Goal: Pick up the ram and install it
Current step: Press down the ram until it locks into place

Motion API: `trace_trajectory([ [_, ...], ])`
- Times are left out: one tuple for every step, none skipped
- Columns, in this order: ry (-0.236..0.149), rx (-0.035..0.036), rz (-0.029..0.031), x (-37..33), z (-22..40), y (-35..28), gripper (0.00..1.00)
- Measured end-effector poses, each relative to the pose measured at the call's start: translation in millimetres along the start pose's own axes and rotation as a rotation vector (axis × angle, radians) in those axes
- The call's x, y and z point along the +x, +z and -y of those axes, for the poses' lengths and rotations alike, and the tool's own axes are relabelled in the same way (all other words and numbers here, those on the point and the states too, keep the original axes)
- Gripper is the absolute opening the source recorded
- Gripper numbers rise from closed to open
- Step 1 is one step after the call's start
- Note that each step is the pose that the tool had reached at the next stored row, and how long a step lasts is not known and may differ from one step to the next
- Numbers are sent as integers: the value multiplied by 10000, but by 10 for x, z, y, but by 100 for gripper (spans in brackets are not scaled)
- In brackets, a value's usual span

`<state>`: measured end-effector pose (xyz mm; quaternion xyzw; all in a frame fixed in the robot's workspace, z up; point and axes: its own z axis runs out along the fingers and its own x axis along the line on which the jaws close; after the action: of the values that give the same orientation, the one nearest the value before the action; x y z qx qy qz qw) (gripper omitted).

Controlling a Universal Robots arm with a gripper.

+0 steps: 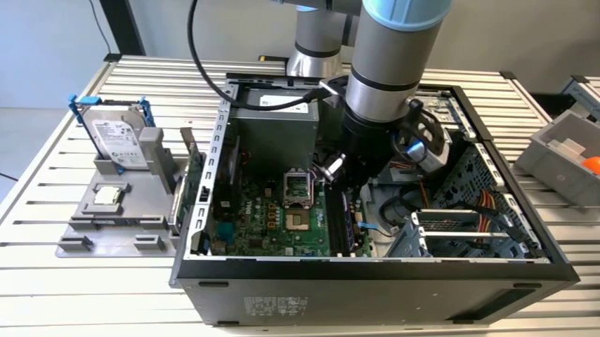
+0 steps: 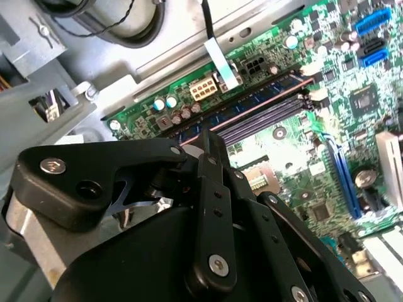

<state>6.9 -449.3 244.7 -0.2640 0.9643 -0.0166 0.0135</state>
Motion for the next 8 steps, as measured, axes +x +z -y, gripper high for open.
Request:
trace_trajectory([
  [-156, -3, 6, 0, 0, 0, 0],
  [-318, -5, 12, 0, 0, 0, 0],
  [-491, -9, 19, 0, 0, 0, 0],
  [-663, -11, 25, 0, 0, 0, 0],
  [-832, -14, 32, 0, 0, 0, 0],
  [-971, -17, 38, 0, 0, 0, 0],
  [-1121, -19, 43, 0, 0, 0, 0],
  [-1255, -21, 48, 0, 0, 0, 0],
])
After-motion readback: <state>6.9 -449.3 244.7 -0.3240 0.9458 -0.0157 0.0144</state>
